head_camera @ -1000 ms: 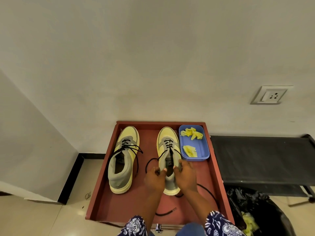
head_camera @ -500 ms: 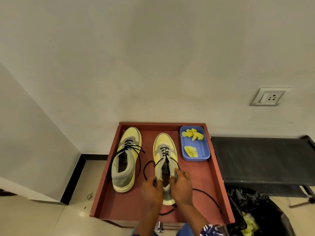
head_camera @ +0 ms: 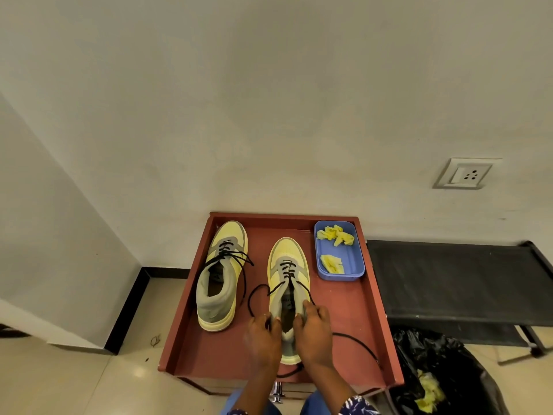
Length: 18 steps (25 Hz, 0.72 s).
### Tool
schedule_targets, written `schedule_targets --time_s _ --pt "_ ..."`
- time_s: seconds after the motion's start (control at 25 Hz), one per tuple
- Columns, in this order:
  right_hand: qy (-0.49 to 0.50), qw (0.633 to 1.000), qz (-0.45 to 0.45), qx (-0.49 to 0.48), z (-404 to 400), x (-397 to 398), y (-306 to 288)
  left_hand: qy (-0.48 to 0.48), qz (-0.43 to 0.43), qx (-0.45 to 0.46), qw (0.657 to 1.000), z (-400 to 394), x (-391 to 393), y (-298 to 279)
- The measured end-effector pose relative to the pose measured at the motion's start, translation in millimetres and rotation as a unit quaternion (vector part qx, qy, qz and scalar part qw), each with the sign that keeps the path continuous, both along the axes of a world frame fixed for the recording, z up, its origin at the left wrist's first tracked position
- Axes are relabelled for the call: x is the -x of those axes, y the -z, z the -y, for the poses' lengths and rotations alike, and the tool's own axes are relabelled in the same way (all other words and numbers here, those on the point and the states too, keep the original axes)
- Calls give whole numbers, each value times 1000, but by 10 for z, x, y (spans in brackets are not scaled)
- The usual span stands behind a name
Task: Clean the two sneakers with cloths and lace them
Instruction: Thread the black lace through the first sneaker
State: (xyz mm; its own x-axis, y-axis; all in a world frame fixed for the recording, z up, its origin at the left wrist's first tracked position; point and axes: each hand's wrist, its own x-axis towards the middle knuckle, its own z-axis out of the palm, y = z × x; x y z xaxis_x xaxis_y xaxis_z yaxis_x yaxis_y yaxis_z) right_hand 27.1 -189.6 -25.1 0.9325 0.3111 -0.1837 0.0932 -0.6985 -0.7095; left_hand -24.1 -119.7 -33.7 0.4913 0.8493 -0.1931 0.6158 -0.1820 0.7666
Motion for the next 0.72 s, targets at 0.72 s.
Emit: schedule_targets --time_s 0.72 --pt "-15 999 19 47 1 -3 18 11 7 -17 1000 -5 2 28"
